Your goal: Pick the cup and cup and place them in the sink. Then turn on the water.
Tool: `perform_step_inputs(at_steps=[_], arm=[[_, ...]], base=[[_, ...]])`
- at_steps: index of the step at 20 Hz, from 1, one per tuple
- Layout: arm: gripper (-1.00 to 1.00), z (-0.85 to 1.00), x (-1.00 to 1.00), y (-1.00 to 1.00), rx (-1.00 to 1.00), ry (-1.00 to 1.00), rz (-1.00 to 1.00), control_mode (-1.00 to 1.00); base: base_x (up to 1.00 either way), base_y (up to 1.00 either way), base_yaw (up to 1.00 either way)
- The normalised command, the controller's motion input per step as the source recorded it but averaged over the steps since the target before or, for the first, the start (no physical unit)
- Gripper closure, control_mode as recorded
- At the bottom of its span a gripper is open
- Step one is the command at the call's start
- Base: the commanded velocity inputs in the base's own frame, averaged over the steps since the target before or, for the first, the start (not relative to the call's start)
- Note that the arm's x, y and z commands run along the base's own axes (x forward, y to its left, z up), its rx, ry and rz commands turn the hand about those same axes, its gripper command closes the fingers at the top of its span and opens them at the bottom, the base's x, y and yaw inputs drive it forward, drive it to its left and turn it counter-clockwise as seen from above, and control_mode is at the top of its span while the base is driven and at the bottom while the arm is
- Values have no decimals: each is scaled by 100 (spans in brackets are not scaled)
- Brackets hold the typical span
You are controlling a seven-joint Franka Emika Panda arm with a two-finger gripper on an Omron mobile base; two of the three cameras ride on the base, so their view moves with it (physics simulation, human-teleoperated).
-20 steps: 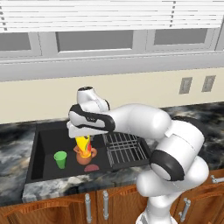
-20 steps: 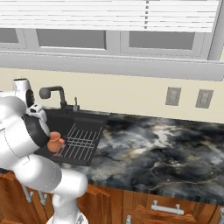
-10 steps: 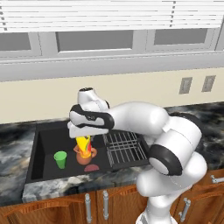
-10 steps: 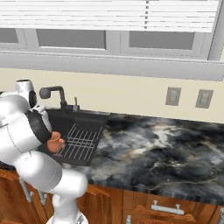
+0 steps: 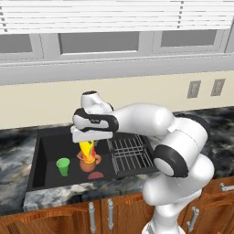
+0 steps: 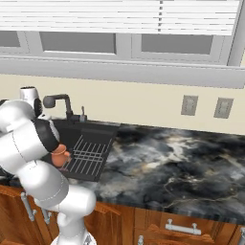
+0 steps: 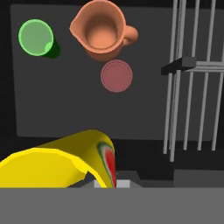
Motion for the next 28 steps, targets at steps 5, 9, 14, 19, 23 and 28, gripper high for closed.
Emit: perform_step_inputs(at_steps=[5, 9, 14, 19, 23, 28], arm=[[100, -3, 10, 0, 0, 0, 0, -100], [100, -2, 14, 0, 0, 0, 0, -100], [100, -8, 17, 0, 0, 0, 0, -100], [100, -2, 12, 0, 0, 0, 0, -100], [100, -1, 10, 0, 0, 0, 0, -100], [100, -4, 10, 0, 0, 0, 0, -100]], base=[[0, 0, 0], [0, 0, 0], [0, 0, 0], [0, 0, 0], [0, 0, 0], [0, 0, 0]])
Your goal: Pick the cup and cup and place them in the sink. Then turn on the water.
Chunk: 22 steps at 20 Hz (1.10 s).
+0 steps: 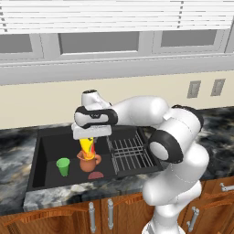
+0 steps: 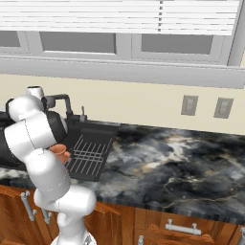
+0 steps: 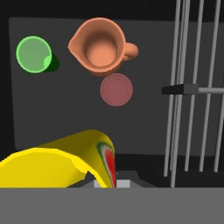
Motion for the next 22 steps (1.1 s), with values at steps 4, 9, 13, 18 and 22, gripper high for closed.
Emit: perform_step_inputs(at_steps=[4, 9, 13, 18, 22], arm=[[100, -9, 12, 0, 0, 0, 0, -100], [100, -8, 12, 0, 0, 0, 0, -100], [100, -9, 12, 0, 0, 0, 0, -100], [100, -5, 9, 0, 0, 0, 0, -100], [100, -7, 5, 0, 0, 0, 0, -100]], base=[[0, 0, 0], [0, 0, 0], [0, 0, 0], [0, 0, 0], [0, 0, 0]])
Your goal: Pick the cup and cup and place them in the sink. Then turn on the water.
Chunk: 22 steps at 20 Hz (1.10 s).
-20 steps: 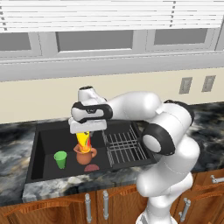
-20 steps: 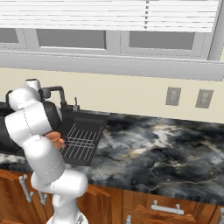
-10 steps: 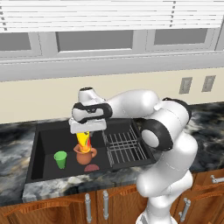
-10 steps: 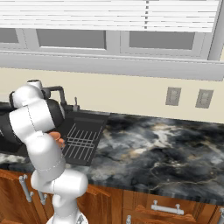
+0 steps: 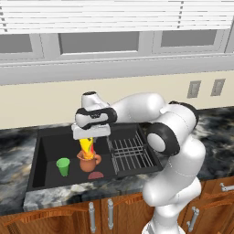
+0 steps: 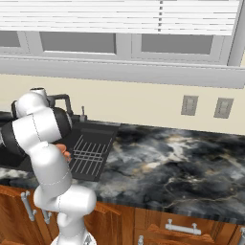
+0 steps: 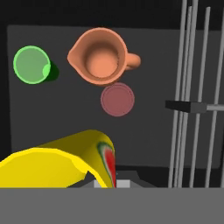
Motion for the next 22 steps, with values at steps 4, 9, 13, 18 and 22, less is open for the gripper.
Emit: perform_step_inputs(at_steps=[4, 9, 13, 18, 22], arm=[[100, -8, 2, 0, 0, 0, 0, -100], [100, -14, 1, 0, 0, 0, 0, -100], [100, -28, 0, 0, 0, 0, 0, -100], [100, -23, 0, 0, 0, 0, 0, -100], [100, -15, 0, 0, 0, 0, 0, -100]], base=[[0, 0, 0], [0, 0, 0], [0, 0, 0], [0, 0, 0], [0, 0, 0]])
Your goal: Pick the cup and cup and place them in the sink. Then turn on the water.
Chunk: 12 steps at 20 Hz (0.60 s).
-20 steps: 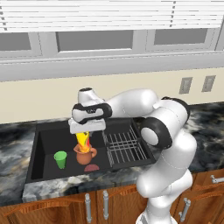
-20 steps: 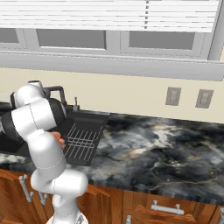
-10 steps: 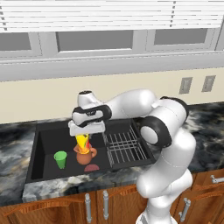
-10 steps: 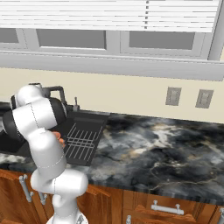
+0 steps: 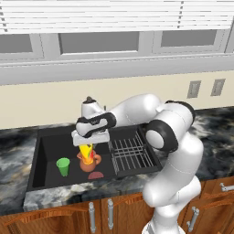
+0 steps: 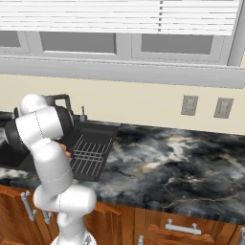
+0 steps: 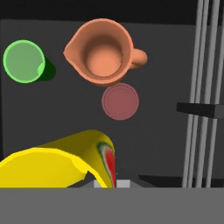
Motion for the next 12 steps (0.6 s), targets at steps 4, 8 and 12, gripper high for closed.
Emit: perform_step_inputs(at_steps=[4, 8, 12], arm=[[100, -15, 0, 0, 0, 0, 0, -100], [100, -12, 0, 0, 0, 0, 0, -100], [100, -13, 0, 0, 0, 0, 0, -100]], base=[[0, 0, 0], [0, 0, 0], [0, 0, 0]])
